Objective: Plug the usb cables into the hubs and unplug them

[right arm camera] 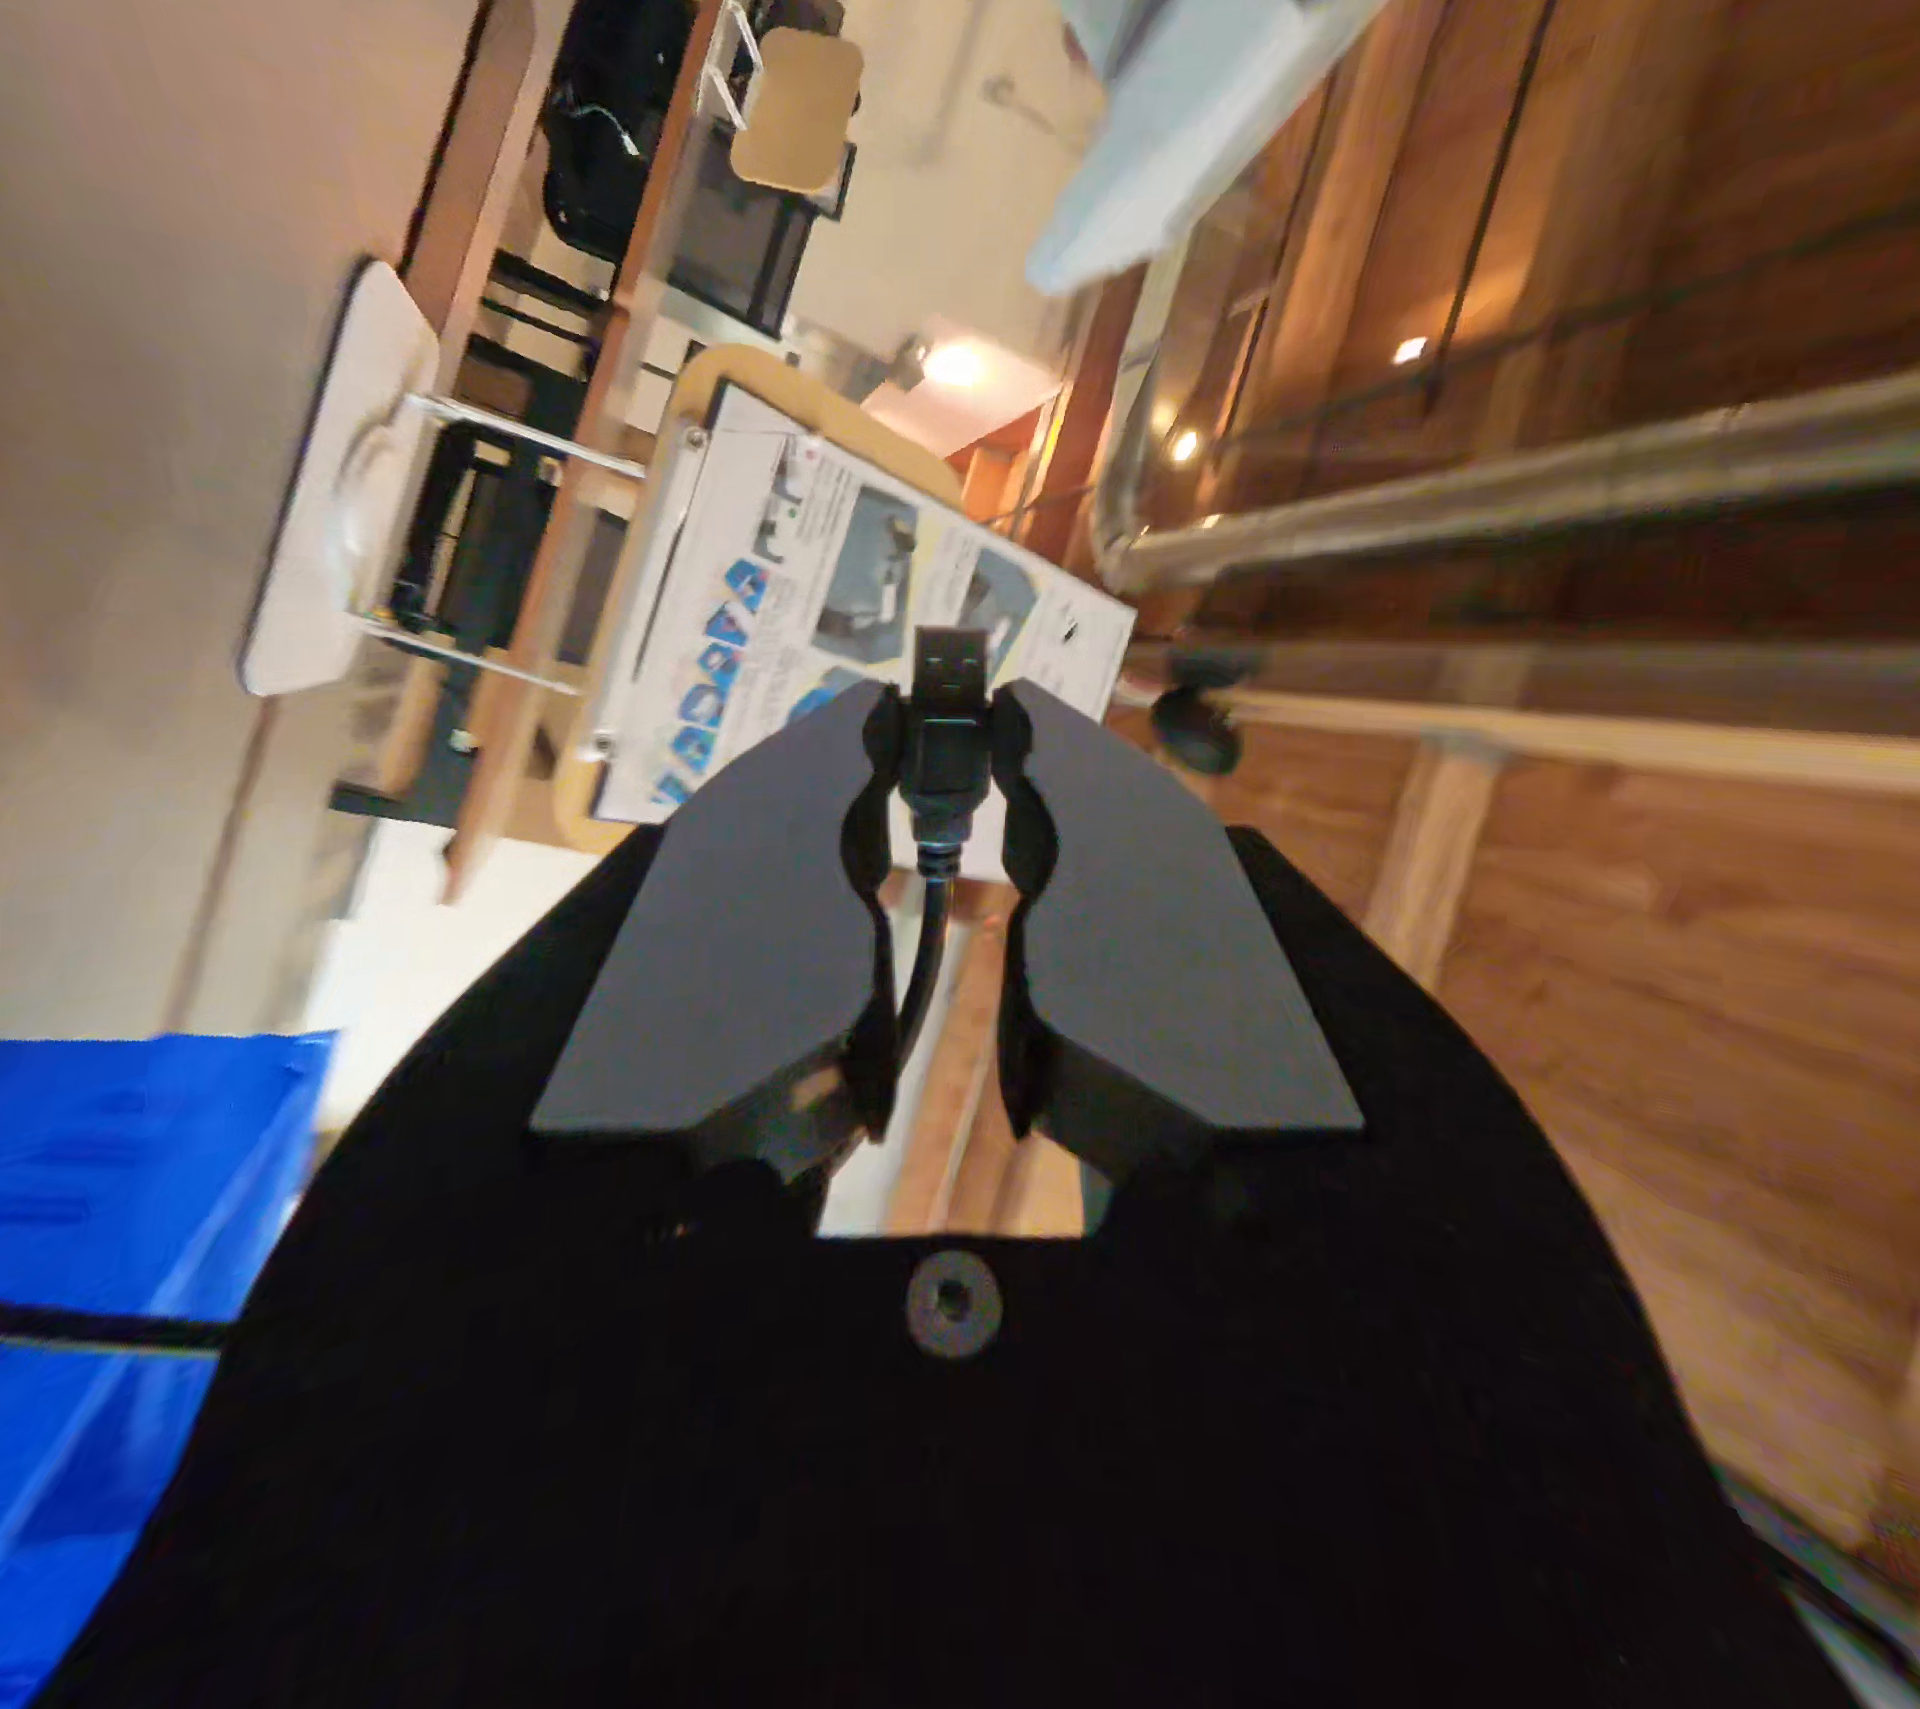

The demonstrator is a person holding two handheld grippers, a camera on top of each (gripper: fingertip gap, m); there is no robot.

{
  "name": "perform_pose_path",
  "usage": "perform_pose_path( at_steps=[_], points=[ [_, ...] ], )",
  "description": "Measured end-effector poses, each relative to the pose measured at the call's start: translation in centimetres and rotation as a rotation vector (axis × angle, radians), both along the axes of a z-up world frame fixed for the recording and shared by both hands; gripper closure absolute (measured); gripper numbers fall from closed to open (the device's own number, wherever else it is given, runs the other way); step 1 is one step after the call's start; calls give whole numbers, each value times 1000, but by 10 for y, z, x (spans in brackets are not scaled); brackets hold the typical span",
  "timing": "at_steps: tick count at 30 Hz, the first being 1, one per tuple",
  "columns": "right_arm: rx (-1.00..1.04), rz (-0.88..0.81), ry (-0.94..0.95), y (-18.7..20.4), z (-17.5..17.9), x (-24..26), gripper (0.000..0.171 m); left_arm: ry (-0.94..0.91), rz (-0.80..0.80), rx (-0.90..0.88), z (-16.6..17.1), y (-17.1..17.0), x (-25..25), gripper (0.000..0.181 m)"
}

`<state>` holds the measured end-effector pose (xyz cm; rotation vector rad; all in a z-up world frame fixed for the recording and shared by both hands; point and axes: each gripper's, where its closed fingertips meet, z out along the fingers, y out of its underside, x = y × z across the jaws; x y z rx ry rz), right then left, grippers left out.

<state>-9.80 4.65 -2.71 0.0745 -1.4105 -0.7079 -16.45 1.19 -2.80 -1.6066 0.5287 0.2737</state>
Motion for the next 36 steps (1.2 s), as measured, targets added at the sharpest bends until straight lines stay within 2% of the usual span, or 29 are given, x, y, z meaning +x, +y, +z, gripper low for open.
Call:
perform_pose_path(
  at_steps=[2, 5, 9, 13, 17, 19, 22, 26, 29, 32, 34, 36],
  points=[
    [-176, -4, 82, 13, 8, 6, 155, 7, 27, -1, -5, 4, -7, 166],
    [-481, 18, 269, 45, 42, 28, 155, 53, 80, 31, -6, 10, -15, 167],
    [-840, 57, 521, 101, 88, 74, 155, 23, 114, 158, 14, 7, -19, 171],
    [-1017, -11, 691, 156, 106, 127, 155, -13, 70, 301, 38, -5, -17, 172],
    [-1048, -131, 787, 185, 105, 176, 155, -56, 56, 396, 59, -21, -20, 173],
    [-1022, -218, 803, 195, 97, 197, 155, -60, 68, 415, 66, -28, -25, 173],
    [-1061, -372, 751, 209, 65, 214, 154, -83, 106, 376, 67, -35, -37, 173],
    [-1241, -522, 617, 218, 2, 212, 153, -115, 32, 125, 36, -34, -36, 165],
    [-1370, -558, 548, 221, -27, 208, 132, -85, -13, -88, 1, -34, -34, 147],
    [-1490, -602, 485, 220, -46, 206, 99, -21, 17, -165, -16, -34, -34, 139],
    [-1542, -627, 472, 219, -53, 209, 79, -20, -21, -218, -25, -37, -24, 137],
    [-1572, -604, 472, 216, -55, 210, 75, -9, -70, -289, -38, -42, -11, 138]
  ],
)
